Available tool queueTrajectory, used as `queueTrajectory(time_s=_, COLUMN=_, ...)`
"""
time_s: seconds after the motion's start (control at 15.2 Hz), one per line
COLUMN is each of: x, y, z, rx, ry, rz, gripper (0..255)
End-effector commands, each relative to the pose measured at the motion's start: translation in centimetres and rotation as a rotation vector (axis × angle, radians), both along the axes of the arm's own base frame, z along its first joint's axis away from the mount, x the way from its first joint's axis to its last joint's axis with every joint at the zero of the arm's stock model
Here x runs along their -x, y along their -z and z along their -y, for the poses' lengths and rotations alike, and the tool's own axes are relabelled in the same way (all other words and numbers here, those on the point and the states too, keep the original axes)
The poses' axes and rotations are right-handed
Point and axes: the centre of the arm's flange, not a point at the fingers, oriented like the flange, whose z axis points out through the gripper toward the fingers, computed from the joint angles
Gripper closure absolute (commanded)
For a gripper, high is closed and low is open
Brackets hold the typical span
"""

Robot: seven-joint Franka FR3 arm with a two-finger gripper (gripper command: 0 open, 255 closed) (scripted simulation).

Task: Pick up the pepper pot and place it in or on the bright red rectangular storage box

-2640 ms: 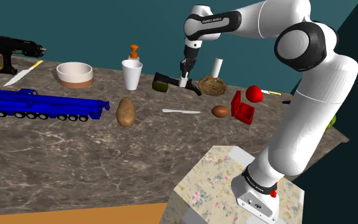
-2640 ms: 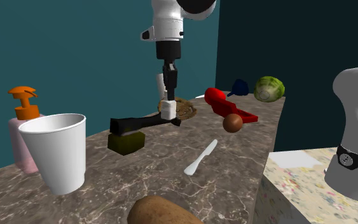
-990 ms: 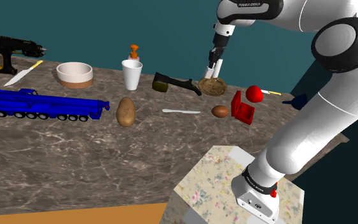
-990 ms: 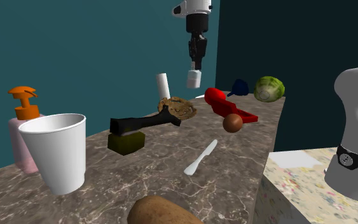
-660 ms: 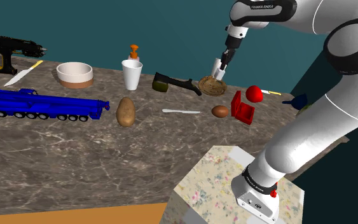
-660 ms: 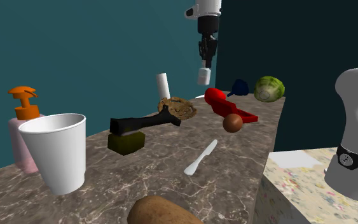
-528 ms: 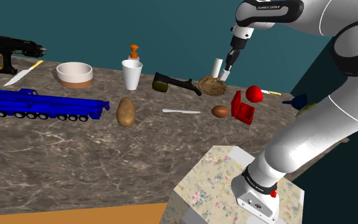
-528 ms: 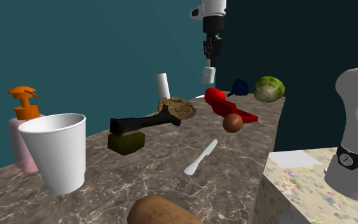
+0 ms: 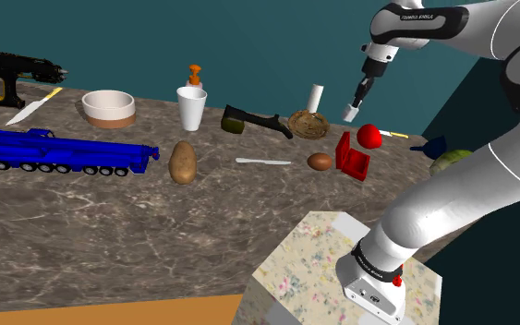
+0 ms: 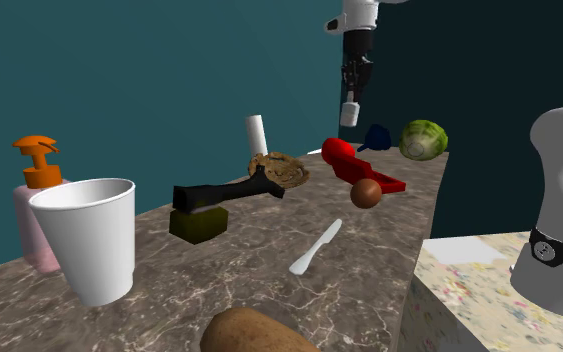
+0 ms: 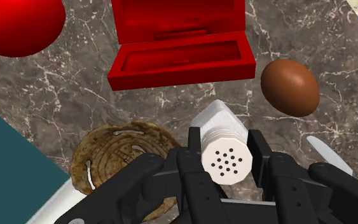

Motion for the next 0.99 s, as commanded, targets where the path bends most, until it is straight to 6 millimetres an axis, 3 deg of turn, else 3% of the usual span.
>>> queueTrajectory(time_s=0.0, x=2.1, y=-0.4, z=1.6, rx=0.0, ry=-0.001, rz=-0.001, gripper=255)
queueTrajectory(time_s=0.4, x=8.2, y=-1.1, z=6.1, rx=0.0, ry=-0.001, rz=-0.001, gripper=255)
queueTrajectory(time_s=0.92, x=8.2, y=3.1, z=6.1, rx=0.0, ry=-0.001, rz=-0.001, gripper=255)
